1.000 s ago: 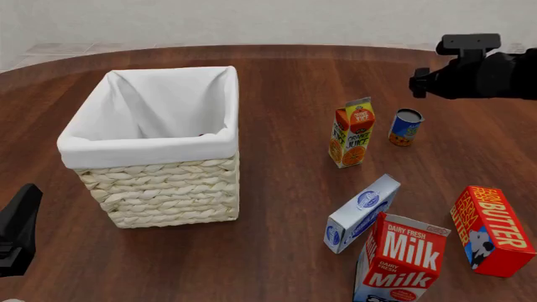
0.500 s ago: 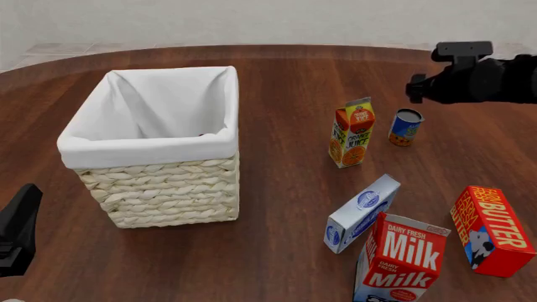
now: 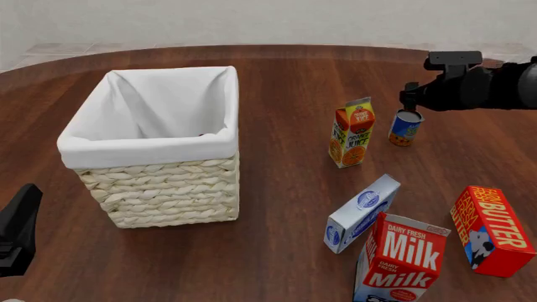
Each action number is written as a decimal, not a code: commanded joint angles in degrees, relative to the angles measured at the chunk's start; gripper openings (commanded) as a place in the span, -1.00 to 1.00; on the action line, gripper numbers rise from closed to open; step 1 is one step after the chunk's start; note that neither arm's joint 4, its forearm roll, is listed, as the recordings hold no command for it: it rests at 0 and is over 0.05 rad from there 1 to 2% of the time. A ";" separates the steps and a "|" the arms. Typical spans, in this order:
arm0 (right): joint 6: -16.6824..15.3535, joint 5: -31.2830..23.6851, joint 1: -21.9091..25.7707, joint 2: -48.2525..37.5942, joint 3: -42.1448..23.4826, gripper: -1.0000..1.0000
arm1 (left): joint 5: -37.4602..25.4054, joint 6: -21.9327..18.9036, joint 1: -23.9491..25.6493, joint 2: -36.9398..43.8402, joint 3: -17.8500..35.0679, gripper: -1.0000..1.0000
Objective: Pick up the alphabet soup and the tomato sauce, and put them in the basket.
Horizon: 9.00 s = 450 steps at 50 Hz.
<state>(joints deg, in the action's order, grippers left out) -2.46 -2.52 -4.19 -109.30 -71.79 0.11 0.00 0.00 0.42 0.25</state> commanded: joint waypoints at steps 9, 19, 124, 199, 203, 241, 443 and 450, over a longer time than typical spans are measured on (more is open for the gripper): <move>0.35 1.20 -0.13 -0.76 1.25 1.00 | 0.00 0.00 0.00 0.00 0.00 1.00; 0.65 2.79 -0.12 -1.16 3.22 1.00 | 0.00 0.00 0.00 0.00 0.00 1.00; 1.49 4.93 0.31 -10.14 0.71 1.00 | 0.00 0.00 0.00 0.00 0.00 1.00; -1.07 2.82 0.33 1.51 3.12 -1.00 | 0.00 0.00 0.00 0.00 0.00 1.00; -1.52 2.76 0.69 2.73 3.73 -1.00 | 0.00 0.00 0.00 0.00 0.00 1.00; -2.23 0.06 5.28 12.39 5.45 -1.00 | 0.00 0.00 0.00 0.00 0.00 1.00; -4.92 -11.33 45.42 21.34 -4.11 -1.00 | 0.00 0.00 0.00 0.00 0.00 1.00; -4.92 -11.38 46.17 20.55 -4.93 -1.00 | 0.00 0.00 0.00 0.00 0.00 1.00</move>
<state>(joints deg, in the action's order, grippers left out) -8.56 -14.04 41.03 -88.39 -75.53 0.11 0.00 0.00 0.42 0.25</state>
